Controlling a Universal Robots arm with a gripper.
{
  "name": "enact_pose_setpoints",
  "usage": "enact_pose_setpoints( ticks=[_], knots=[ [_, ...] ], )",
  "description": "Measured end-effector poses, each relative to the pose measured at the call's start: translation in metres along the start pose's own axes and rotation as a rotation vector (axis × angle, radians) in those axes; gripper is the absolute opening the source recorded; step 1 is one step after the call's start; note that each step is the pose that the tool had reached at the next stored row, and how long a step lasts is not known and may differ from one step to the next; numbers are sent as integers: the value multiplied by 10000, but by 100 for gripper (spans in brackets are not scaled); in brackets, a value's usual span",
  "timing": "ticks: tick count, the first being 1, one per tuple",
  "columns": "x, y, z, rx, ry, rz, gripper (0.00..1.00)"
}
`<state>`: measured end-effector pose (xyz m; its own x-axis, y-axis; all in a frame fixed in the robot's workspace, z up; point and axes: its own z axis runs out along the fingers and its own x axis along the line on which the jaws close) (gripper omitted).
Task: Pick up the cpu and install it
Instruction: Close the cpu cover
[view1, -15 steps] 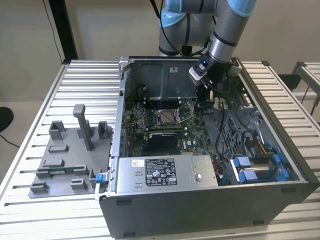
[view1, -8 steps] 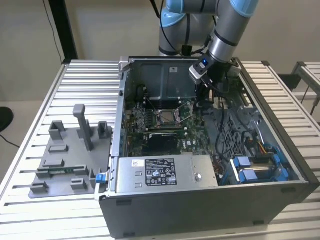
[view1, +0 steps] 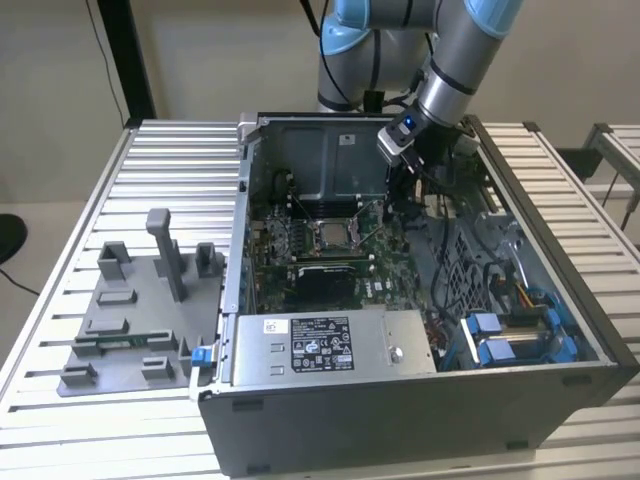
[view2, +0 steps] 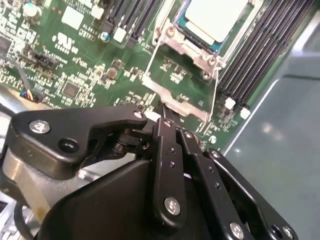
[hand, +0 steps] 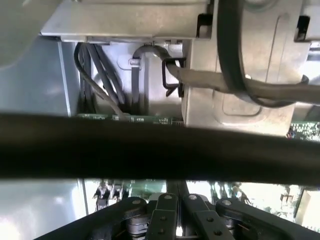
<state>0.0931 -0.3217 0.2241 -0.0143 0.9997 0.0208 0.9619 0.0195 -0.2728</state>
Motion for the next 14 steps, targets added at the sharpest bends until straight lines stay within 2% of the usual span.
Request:
enact_pose_setpoints(
  ticks=[6,14],
  knots=[
    [0,-1,-5,223,0,1,0],
    [0,-8,-30,470,5,4,0]
  ],
)
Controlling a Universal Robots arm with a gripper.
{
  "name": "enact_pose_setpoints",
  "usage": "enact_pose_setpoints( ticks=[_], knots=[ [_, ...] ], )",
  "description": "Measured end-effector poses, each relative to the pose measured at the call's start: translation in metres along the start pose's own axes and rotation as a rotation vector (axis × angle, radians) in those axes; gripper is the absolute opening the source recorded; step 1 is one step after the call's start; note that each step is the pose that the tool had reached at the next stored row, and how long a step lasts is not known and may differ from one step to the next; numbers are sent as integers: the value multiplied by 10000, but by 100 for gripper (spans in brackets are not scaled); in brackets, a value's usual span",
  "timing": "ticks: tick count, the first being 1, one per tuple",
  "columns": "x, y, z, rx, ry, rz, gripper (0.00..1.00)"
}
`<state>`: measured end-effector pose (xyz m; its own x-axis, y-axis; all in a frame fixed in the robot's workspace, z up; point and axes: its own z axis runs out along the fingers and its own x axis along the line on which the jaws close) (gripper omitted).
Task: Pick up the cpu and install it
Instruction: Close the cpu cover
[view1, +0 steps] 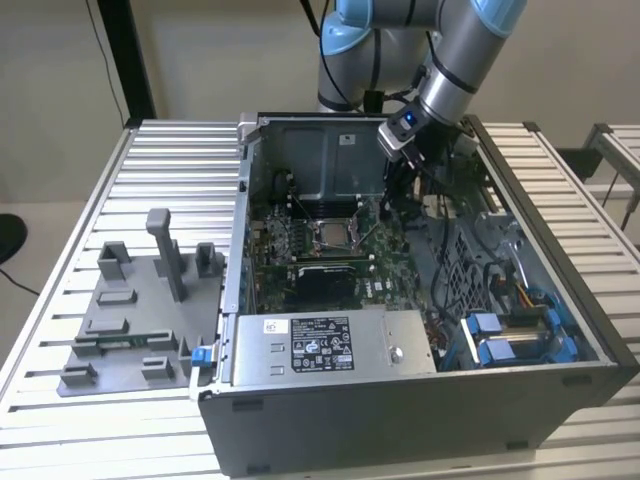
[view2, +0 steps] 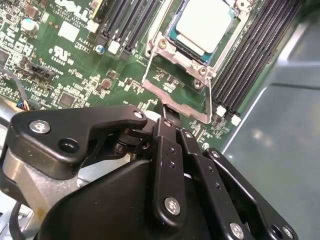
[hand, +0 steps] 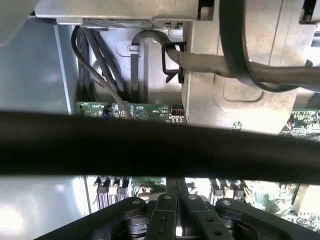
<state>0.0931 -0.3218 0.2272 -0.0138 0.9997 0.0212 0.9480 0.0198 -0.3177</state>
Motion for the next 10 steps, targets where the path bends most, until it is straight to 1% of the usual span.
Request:
enact_pose_setpoints(
  ticks=[10],
  knots=[
    [1,-9,-27,277,7,4,0]
  ],
)
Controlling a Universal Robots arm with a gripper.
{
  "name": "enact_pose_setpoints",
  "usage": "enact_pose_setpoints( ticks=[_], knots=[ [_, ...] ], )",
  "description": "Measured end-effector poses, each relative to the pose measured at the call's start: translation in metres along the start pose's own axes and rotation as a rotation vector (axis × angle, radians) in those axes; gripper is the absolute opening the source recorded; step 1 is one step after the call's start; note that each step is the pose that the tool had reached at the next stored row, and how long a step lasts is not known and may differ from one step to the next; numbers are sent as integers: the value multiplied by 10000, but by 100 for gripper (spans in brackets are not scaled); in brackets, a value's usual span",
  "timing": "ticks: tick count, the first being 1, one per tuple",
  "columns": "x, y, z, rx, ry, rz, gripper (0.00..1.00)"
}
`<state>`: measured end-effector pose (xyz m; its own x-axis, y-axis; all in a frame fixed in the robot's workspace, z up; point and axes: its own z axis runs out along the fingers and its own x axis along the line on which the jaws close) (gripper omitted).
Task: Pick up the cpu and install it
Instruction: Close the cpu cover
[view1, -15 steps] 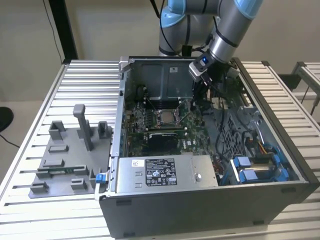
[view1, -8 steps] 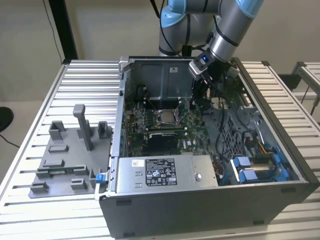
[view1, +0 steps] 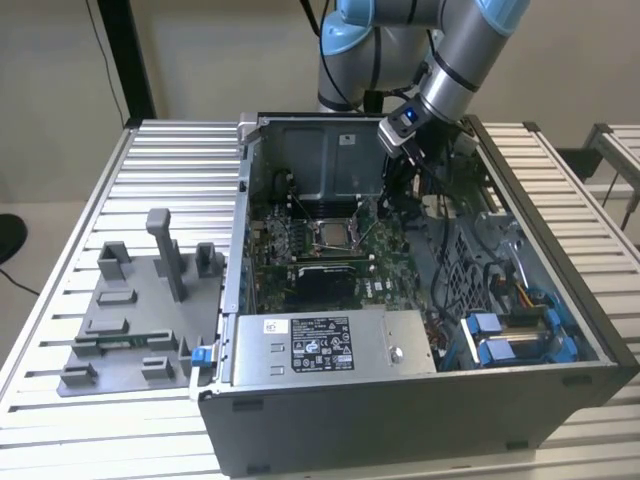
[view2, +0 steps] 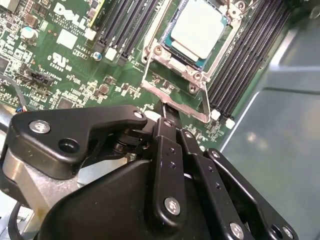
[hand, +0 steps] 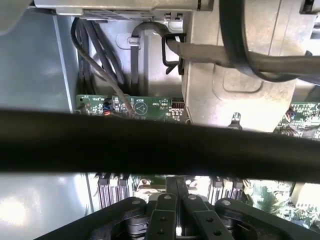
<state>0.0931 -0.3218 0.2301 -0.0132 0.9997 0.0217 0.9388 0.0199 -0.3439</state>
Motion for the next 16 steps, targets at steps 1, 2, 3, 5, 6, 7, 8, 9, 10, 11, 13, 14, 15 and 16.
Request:
enact_pose_setpoints(
  ticks=[1,2,3,5,6,7,8,9,10,11,13,14,15,16],
  knots=[
    [0,-1,-2,32,2,0,0],
    [0,-1,-3,61,1,1,0],
    [0,-3,-5,92,0,2,0],
    [0,-5,-6,150,2,3,0],
    [0,-6,-5,173,4,4,0],
    [0,-8,-5,191,2,5,0],
    [0,-11,-4,206,2,4,0],
    [0,-14,-2,218,4,4,0],
    [0,-17,-1,229,6,3,0],
    [0,-22,0,241,5,4,0],
    [1,-34,5,264,5,4,0],
    [1,-42,8,274,6,5,0],
    [0,-47,10,286,7,4,0],
    [1,-52,12,297,6,5,0]
  ],
)
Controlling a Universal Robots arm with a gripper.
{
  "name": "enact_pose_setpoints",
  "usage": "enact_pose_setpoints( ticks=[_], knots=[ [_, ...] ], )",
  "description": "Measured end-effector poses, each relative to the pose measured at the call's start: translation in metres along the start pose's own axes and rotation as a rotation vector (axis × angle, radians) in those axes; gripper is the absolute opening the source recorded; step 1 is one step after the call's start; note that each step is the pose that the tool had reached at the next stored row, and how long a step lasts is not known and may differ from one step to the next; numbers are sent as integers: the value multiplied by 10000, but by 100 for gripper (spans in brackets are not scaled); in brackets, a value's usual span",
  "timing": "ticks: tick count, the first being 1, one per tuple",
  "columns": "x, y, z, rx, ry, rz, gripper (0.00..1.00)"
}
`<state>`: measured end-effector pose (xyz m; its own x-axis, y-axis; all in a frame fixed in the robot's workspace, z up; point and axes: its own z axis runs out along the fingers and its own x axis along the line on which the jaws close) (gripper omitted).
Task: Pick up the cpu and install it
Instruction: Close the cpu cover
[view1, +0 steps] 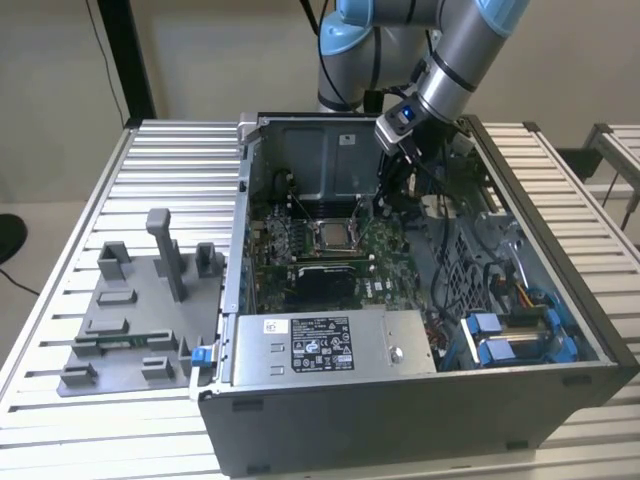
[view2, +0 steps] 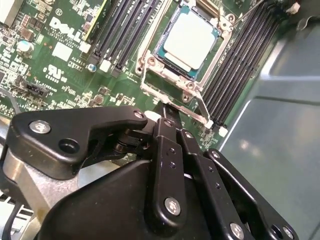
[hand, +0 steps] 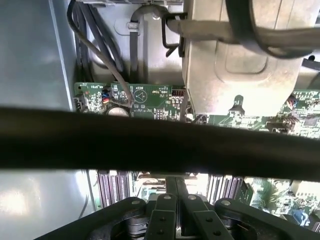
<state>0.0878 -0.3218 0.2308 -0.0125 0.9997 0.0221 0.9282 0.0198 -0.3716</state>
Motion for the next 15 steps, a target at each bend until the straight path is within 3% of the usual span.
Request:
enact_pose_setpoints(
  ticks=[15],
  knots=[
    [2,-117,46,87,0,1,0]
  ],
)
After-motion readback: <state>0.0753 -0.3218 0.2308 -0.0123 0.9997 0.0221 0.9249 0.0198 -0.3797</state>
